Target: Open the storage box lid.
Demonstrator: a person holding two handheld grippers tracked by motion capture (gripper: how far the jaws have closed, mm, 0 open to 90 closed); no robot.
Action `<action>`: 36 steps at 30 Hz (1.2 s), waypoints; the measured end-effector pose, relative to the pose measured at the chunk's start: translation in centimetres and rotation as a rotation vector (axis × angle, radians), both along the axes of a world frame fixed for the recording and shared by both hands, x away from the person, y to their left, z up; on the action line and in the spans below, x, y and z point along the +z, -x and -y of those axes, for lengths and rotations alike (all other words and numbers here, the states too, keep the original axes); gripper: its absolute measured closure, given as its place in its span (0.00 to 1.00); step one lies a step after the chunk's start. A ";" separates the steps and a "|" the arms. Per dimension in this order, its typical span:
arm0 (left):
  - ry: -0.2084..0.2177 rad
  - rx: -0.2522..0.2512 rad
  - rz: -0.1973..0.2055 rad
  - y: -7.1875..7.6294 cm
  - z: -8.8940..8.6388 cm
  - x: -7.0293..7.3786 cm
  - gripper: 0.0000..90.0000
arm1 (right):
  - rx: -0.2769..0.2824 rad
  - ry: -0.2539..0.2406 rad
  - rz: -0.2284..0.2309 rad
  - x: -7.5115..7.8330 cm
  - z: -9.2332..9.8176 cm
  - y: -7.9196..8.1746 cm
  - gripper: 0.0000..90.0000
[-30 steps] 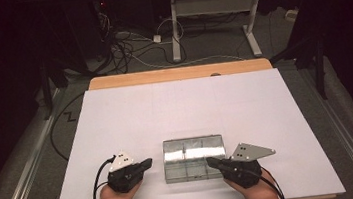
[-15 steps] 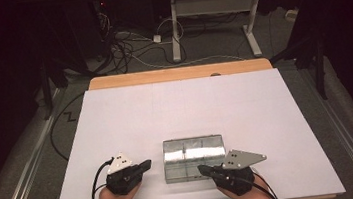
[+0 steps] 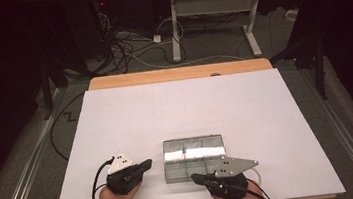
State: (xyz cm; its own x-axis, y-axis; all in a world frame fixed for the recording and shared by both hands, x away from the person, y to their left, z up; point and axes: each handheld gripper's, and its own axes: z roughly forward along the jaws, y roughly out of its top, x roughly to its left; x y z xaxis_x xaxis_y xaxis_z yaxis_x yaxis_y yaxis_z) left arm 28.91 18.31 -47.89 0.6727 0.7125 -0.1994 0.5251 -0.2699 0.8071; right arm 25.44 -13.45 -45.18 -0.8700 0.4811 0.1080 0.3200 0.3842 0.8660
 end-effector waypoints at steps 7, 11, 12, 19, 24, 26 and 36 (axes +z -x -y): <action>0.000 -0.002 0.000 -0.1 0.2 0.0 0.98 | 0.026 0.012 -0.004 -0.3 -0.5 0.5 1.00; 0.001 -0.005 0.000 -0.2 0.2 0.0 0.98 | 0.032 0.033 -0.017 -0.8 -0.7 0.7 1.00; 0.002 -0.005 0.000 -0.2 0.2 0.0 0.98 | 0.031 0.040 -0.024 -1.0 -0.7 0.7 1.00; 0.005 -0.005 0.000 -0.2 0.1 0.1 0.98 | 0.021 0.068 -0.054 -2.1 -0.7 0.4 1.00; 0.005 -0.008 0.003 -0.2 0.2 0.1 0.98 | 0.012 0.086 -0.070 -2.7 -0.4 0.1 1.00; 0.005 -0.008 0.002 -0.3 0.2 0.1 0.98 | 0.004 0.090 -0.081 -3.0 -0.3 0.0 1.00; 0.005 -0.012 0.002 -0.3 0.2 0.1 0.98 | -0.023 0.112 -0.117 -3.7 0.1 -0.6 1.00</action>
